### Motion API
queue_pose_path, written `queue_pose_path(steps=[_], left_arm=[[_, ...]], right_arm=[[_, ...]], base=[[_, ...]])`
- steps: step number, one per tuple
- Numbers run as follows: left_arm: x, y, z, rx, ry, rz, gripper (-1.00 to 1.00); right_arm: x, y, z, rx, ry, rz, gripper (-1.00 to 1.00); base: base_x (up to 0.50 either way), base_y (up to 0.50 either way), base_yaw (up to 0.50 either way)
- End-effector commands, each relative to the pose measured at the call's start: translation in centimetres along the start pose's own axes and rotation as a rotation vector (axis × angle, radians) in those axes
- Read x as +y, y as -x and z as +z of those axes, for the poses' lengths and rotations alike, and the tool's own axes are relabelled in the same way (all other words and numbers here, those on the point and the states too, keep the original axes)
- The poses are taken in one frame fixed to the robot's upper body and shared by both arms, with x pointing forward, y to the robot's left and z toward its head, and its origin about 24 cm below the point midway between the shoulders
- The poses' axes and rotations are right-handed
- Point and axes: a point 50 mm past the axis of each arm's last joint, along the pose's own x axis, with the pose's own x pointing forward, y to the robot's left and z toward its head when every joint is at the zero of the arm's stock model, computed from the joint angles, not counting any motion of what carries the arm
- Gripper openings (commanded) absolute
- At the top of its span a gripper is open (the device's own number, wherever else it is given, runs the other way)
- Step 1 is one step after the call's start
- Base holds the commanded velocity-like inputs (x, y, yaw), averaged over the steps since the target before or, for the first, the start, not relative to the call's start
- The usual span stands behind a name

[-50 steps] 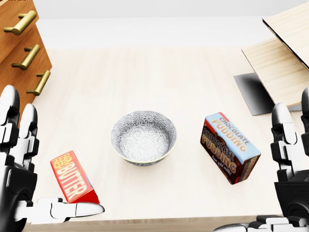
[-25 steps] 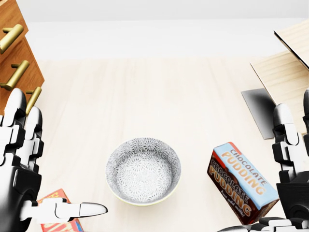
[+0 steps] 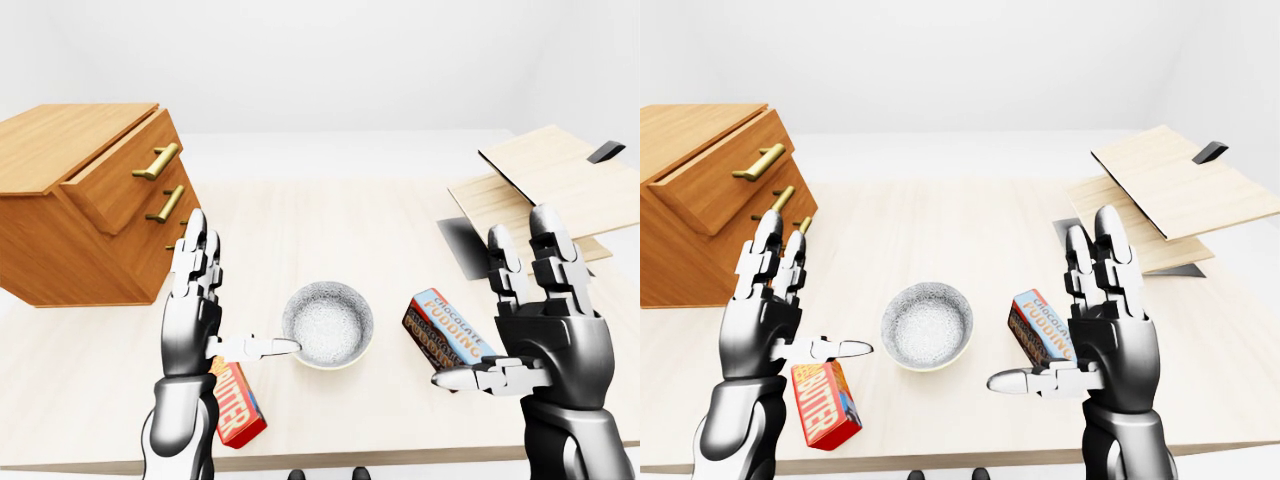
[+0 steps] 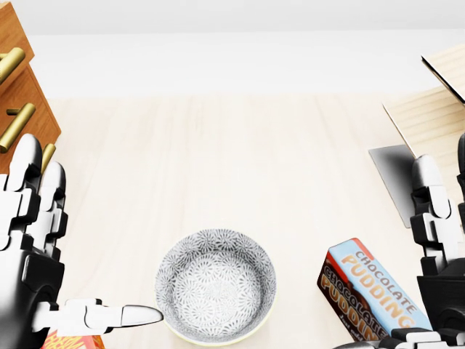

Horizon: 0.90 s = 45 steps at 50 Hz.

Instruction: Close the top drawer of the cabinet and put the bowl on top of it.

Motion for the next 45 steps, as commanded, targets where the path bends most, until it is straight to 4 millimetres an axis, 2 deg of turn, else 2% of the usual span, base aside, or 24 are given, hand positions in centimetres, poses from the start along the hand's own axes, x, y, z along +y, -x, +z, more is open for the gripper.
queue_pose_path(steps=[1, 45], left_arm=[[-0.06, -0.04, -0.06, 0.002, 0.0, -0.002, 1.0], [-0.21, -0.12, -0.23, 0.007, -0.003, -0.007, 1.0]], right_arm=[[-0.06, -0.05, -0.08, 0.004, 0.014, -0.009, 1.0], [-0.17, 0.18, -0.37, 0.026, 0.026, -0.021, 1.0]], base=[[0.0, 0.0, 0.0], [0.0, 0.0, 0.0]])
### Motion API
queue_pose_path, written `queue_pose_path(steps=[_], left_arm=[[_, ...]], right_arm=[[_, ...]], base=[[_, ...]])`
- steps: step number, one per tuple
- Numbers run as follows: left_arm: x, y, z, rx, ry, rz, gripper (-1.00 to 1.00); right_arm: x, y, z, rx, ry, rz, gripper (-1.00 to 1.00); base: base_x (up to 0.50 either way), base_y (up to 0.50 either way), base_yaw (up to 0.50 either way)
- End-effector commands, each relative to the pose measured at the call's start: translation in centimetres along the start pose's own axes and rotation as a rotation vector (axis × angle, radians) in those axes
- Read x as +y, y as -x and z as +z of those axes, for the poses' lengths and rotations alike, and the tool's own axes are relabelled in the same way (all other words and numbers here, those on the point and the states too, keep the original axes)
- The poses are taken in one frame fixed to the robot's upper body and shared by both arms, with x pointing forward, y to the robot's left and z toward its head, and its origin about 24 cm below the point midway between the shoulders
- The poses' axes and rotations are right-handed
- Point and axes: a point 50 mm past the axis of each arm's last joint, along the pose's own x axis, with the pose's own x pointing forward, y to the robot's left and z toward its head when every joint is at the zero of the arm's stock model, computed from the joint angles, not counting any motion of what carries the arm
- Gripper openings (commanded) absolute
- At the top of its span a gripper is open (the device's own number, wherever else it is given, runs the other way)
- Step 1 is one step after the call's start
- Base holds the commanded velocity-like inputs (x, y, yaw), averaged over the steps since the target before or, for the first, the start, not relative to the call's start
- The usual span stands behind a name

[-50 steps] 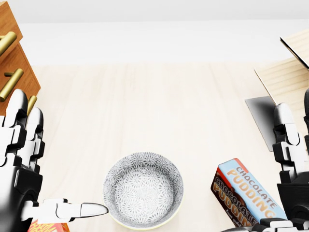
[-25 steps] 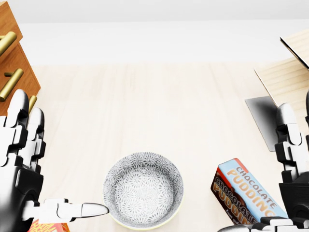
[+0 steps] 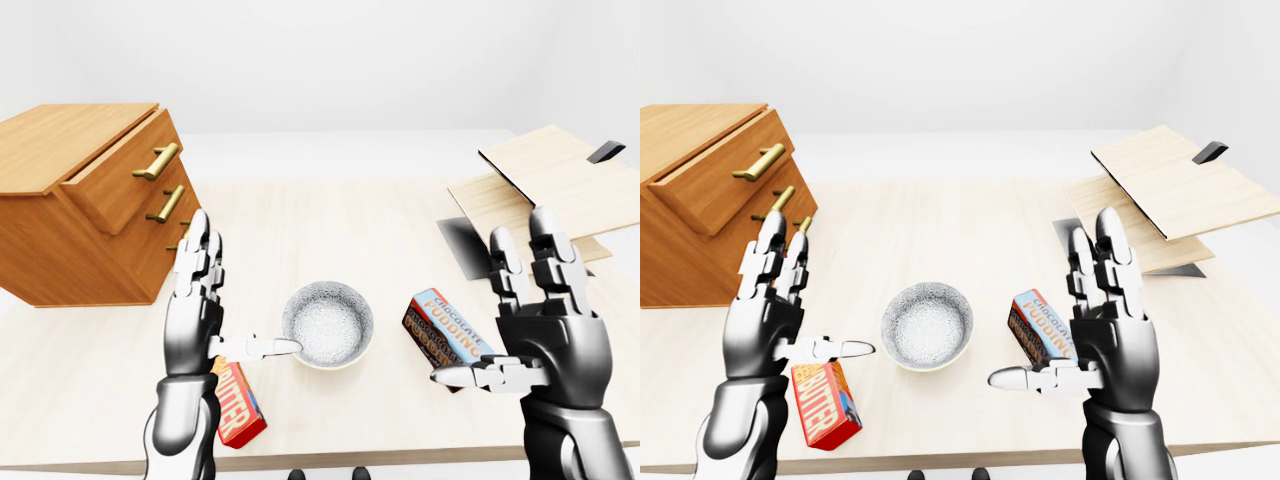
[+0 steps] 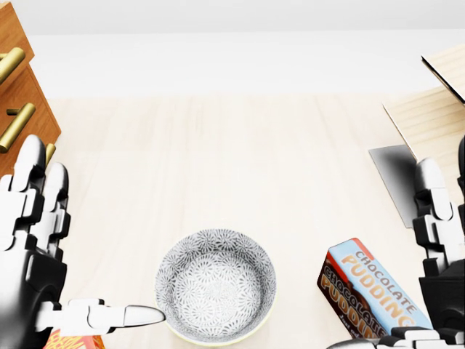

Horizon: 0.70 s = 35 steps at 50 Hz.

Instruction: Close the top drawer of the cabinet and put the bowl on top of it.

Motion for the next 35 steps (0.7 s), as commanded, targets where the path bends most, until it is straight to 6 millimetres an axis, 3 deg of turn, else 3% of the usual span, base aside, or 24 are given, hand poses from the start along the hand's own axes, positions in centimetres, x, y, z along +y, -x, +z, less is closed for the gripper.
queue_pose_path(steps=[1, 10, 35], left_arm=[[-0.05, -0.11, -0.06, 0.0, 0.0, -0.002, 1.0], [-0.12, -0.1, -0.08, 0.001, 0.001, -0.004, 1.0], [-0.32, 0.0, -0.51, 0.022, 0.0, -0.01, 1.0]], right_arm=[[0.01, 0.1, -0.13, 0.009, 0.0, 0.001, 1.0], [0.08, -0.02, -0.16, 0.008, 0.003, 0.002, 1.0], [-0.07, 0.06, -0.02, 0.002, -0.004, -0.001, 1.0]], base=[[0.0, 0.0, 0.0], [0.0, 0.02, 0.0], [0.0, 0.25, 0.0]])
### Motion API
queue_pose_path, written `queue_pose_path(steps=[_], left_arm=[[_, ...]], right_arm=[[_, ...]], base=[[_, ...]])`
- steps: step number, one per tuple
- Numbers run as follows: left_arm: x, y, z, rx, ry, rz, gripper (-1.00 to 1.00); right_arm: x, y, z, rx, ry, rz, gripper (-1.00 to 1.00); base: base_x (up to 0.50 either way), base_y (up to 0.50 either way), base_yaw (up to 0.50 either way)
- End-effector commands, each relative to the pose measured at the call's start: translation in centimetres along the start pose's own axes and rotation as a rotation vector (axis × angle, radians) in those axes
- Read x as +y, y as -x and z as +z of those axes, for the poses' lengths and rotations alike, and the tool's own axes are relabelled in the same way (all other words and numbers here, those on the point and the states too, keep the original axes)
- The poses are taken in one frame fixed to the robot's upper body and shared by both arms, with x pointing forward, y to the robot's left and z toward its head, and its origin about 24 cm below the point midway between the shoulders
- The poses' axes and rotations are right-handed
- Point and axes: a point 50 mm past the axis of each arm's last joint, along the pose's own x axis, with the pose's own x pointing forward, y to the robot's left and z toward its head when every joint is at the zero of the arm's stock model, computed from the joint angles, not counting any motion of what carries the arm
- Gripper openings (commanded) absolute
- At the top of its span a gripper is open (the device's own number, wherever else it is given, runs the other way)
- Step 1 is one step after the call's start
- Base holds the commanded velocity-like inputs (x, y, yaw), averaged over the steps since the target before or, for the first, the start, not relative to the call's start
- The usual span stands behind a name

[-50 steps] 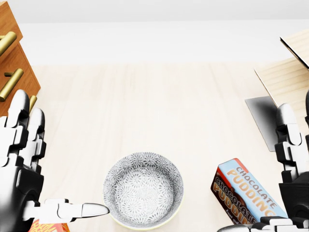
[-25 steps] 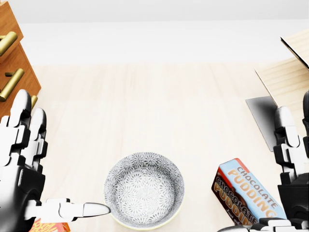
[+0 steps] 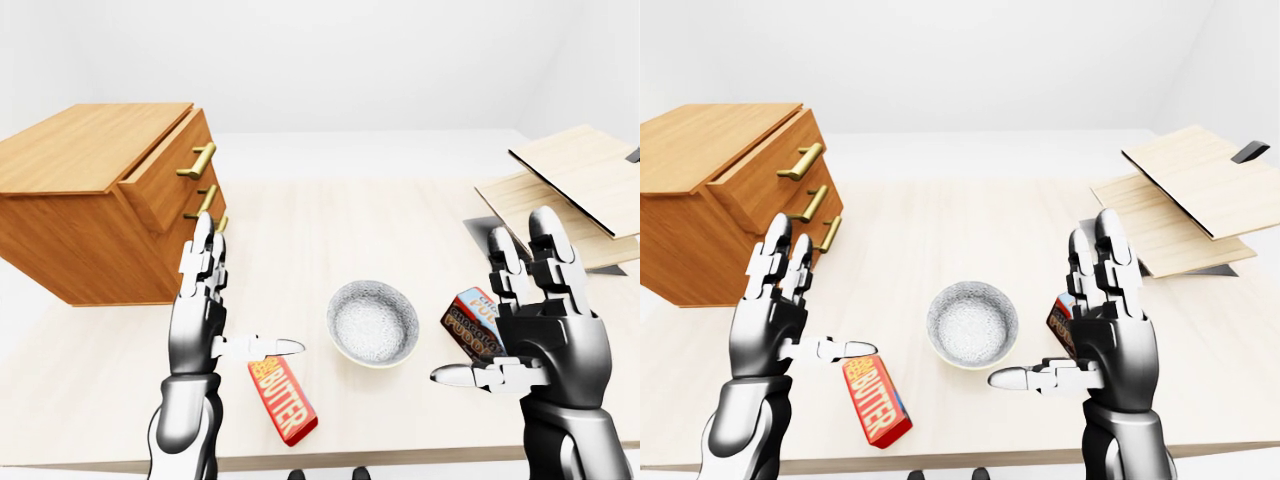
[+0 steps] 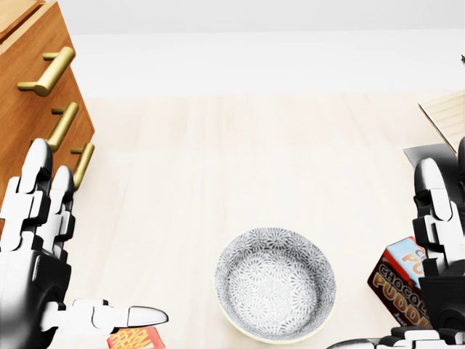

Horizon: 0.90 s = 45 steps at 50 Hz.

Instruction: Close the top drawer of the cabinet and put the bowl on top of it.

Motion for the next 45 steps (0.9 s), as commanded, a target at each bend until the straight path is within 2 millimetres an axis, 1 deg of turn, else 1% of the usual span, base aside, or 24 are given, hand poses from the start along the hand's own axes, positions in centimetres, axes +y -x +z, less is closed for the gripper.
queue_pose_path(steps=[1, 9, 21, 24, 28, 34, 37, 45], left_arm=[[-0.1, 0.0, -0.1, 0.006, 0.0, -0.004, 1.0], [-0.3, -0.4, -0.8, 0.027, 0.001, -0.006, 1.0], [-0.3, -3.1, -3.8, 0.104, 0.009, -0.013, 1.0], [-0.1, -3.8, -3.8, 0.095, 0.011, -0.008, 1.0], [-0.2, -5.3, -3.5, 0.066, -0.007, -0.013, 1.0], [-0.2, -7.1, -3.7, 0.064, -0.033, -0.003, 1.0], [-0.1, -8.2, -3.4, 0.046, -0.042, -0.002, 1.0], [0.5, -9.9, -3.7, 0.059, -0.045, 0.027, 1.0]], right_arm=[[-0.1, 0.0, 0.0, -0.001, -0.002, -0.001, 1.0], [-0.1, 0.1, 0.0, 0.004, -0.001, -0.002, 1.0], [-0.2, 0.6, 0.4, -0.005, -0.02, 0.019, 1.0], [-0.2, 0.7, 0.5, -0.007, -0.021, 0.017, 1.0], [-0.2, 1.0, 0.7, -0.006, -0.023, 0.016, 1.0], [-0.2, 1.3, 0.8, -0.003, -0.027, 0.02, 1.0], [-0.3, 1.4, 0.9, -0.006, -0.03, 0.019, 1.0], [-0.3, 1.7, 0.9, 0.005, -0.033, 0.024, 1.0]], base=[[0.0, 0.26, 0.0], [0.0, 0.26, 0.0], [0.0, 0.02, 0.0], [0.0, 0.0, 0.0], [0.0, 0.0, 0.0], [0.0, 0.0, 0.0], [0.0, 0.0, 0.0], [0.0, 0.0, 0.0]])
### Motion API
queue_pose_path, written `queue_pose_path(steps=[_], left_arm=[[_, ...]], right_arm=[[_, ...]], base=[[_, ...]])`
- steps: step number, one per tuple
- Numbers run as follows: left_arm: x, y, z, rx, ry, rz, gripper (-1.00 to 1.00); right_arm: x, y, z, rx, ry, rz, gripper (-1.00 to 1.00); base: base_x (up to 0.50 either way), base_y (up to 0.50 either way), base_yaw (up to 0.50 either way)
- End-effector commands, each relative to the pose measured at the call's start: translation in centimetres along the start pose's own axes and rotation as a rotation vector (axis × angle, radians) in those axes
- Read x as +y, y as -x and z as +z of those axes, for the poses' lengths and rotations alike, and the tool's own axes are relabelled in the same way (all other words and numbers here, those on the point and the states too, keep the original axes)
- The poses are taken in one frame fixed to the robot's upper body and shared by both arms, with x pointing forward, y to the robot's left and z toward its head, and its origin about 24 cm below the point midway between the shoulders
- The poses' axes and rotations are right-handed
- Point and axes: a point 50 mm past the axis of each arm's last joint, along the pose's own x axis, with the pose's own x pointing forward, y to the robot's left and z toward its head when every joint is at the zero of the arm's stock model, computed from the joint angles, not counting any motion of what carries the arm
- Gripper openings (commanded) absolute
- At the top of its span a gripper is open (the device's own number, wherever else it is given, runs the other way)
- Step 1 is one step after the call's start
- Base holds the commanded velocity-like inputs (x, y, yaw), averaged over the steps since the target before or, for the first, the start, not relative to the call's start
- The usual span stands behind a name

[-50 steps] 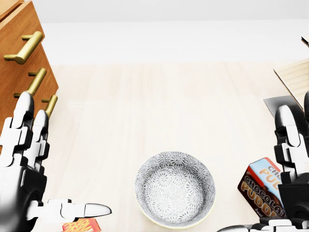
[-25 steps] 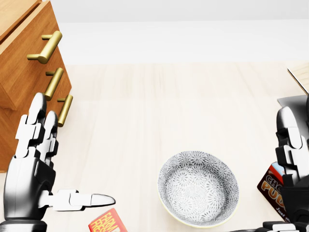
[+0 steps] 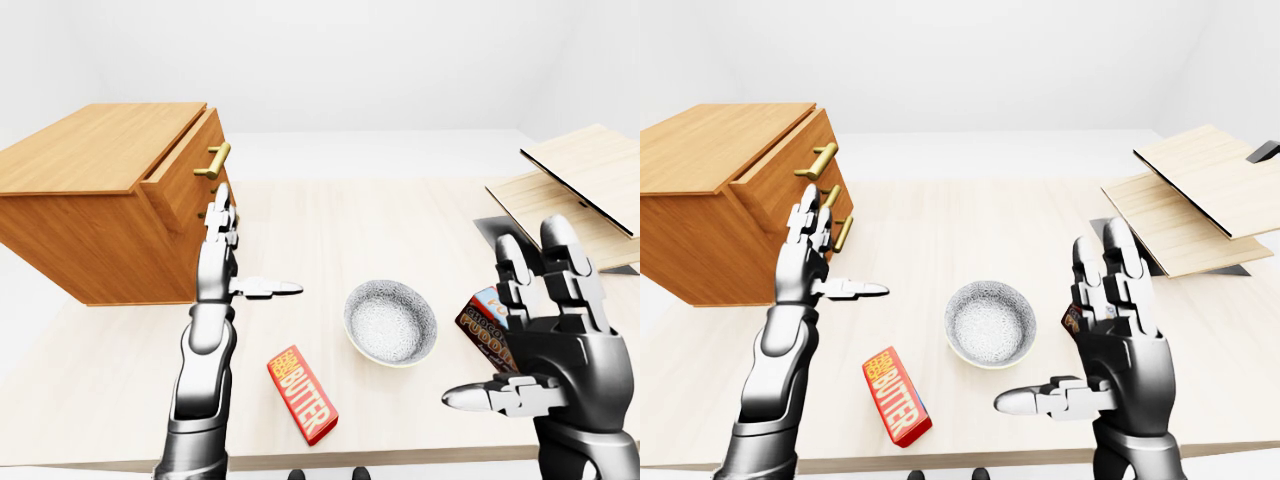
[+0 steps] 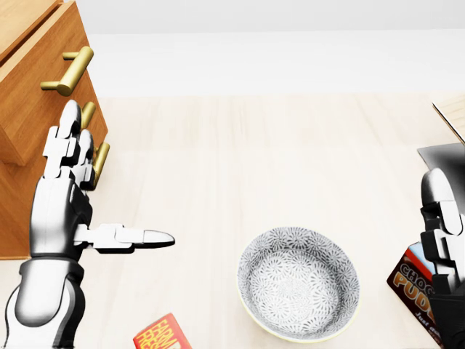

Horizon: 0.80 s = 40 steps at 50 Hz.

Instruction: Close the top drawer of the cabinet and put the bowl on top of it.

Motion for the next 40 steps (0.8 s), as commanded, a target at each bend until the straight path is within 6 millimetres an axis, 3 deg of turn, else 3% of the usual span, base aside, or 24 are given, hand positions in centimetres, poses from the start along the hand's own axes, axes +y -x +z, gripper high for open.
queue_pose_path(steps=[1, 10, 40], left_arm=[[0.6, -2.9, 0.1, 0.0, -0.011, 0.025, 1.0], [1.6, -4.7, -1.0, 0.057, 0.008, 0.035, 1.0], [4.0, -7.9, -2.4, 0.165, 0.024, 0.104, 1.0]], right_arm=[[0.0, 0.5, 0.0, 0.014, -0.005, 0.006, 1.0], [0.3, 1.2, -0.4, 0.058, -0.022, 0.011, 1.0], [0.1, 1.9, -0.4, 0.061, -0.032, 0.003, 1.0]], base=[[0.0, 0.0, 0.0], [0.0, 0.0, 0.0], [0.0, 0.0, 0.0]])
